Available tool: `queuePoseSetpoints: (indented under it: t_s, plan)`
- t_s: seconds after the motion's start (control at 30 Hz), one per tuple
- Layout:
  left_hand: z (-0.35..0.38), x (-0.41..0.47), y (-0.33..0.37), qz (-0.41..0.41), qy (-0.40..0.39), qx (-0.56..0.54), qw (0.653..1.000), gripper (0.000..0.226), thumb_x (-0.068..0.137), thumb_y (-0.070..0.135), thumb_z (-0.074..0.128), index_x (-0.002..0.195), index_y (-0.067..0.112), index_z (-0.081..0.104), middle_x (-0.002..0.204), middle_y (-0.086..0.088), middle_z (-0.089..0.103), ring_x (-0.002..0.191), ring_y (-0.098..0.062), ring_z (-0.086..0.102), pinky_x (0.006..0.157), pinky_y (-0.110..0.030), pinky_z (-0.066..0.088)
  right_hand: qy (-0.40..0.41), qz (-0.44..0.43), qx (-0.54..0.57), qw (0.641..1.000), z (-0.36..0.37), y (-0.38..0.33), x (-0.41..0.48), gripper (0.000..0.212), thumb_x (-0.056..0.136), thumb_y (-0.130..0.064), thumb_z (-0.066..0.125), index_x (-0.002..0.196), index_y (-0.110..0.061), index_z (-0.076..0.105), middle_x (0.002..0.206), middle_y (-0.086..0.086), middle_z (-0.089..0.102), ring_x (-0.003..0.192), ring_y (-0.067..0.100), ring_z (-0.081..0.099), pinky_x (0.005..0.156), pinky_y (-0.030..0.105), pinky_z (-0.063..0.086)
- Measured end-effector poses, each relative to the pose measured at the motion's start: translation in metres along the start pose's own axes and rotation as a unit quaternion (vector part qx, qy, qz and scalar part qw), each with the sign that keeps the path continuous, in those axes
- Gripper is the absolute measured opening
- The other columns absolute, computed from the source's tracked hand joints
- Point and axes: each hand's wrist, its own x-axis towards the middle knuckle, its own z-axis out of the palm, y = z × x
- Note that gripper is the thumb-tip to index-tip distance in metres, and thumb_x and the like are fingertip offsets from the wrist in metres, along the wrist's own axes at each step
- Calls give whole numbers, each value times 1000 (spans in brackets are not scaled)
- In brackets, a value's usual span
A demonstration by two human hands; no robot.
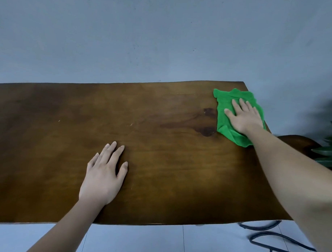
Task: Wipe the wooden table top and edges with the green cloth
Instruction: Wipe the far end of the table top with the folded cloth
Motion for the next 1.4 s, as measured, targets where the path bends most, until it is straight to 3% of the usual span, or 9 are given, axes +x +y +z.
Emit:
queuePoseSetpoints:
  t_s: [0.13, 0.33, 0.5, 0.63, 0.83, 1.07, 1.23, 1.4]
  plan:
    - [-2, 0, 1, -1, -4, 3, 1000, 74, 110, 73, 11, 173, 38, 26, 184, 11, 17, 171, -11, 7, 134, -39, 3, 2, -2, -19, 1000, 7, -48, -12, 85, 107, -76, 0, 177, -28, -2, 185, 4, -9, 171, 30, -6, 138, 53, 1]
    - [-4, -1, 3, -4, -9, -1, 1000, 74, 110, 72, 10, 174, 39, 25, 184, 11, 16, 171, -10, 5, 136, -41, 5, -7, -213, -37, 976, 42, -191, -71, 89, 100, -79, -15, 175, -30, -9, 180, 3, -18, 169, 29, -13, 137, 56, -4]
    - [-6, -2, 4, -4, -17, -7, 1000, 73, 110, 71, 9, 174, 39, 26, 184, 12, 14, 170, -8, 1, 138, -42, 6, -36, -379, -38, 924, 65, -289, -97, 82, 106, -77, 1, 177, -35, 2, 185, -3, -6, 171, 24, -7, 138, 52, -3]
    - [-7, 1, 4, -9, -24, -6, 1000, 77, 107, 75, 6, 174, 40, 23, 184, 13, 13, 170, -8, 1, 139, -45, 8, -51, -419, -52, 905, 54, -311, -62, 80, 108, -79, 11, 177, -39, 7, 186, -6, -1, 171, 19, -3, 138, 49, -1]
    - [-7, 0, 5, -9, -24, -12, 1000, 78, 106, 77, 8, 174, 42, 24, 184, 16, 13, 170, -4, -1, 139, -45, 11, -42, -337, -53, 939, 24, -271, 10, 79, 109, -78, 8, 177, -37, 3, 185, 0, -3, 171, 25, 0, 138, 53, 4]
    - [-8, 1, 7, -15, -24, -16, 999, 79, 105, 77, 9, 174, 41, 27, 184, 15, 14, 170, -4, 1, 138, -42, 10, -9, -143, -23, 989, -11, -127, 80, 81, 108, -78, 6, 177, -36, 4, 185, 0, -4, 171, 25, -2, 138, 52, 3]
    - [-10, 1, 7, -17, -25, -18, 999, 83, 103, 79, 6, 174, 41, 27, 184, 14, 14, 170, -7, 3, 139, -44, 11, 11, -18, 2, 1000, -16, -26, 87, 81, 109, -77, 10, 178, -34, 6, 186, 2, -2, 172, 26, 0, 138, 51, 3]
    - [-8, 2, 7, -16, -34, -12, 999, 85, 102, 80, 3, 175, 41, 23, 185, 13, 11, 171, -9, 2, 138, -43, 7, 9, 28, 3, 1000, -5, -5, 61, 82, 109, -75, 9, 178, -30, 5, 186, 3, -3, 172, 28, -1, 138, 51, 3]
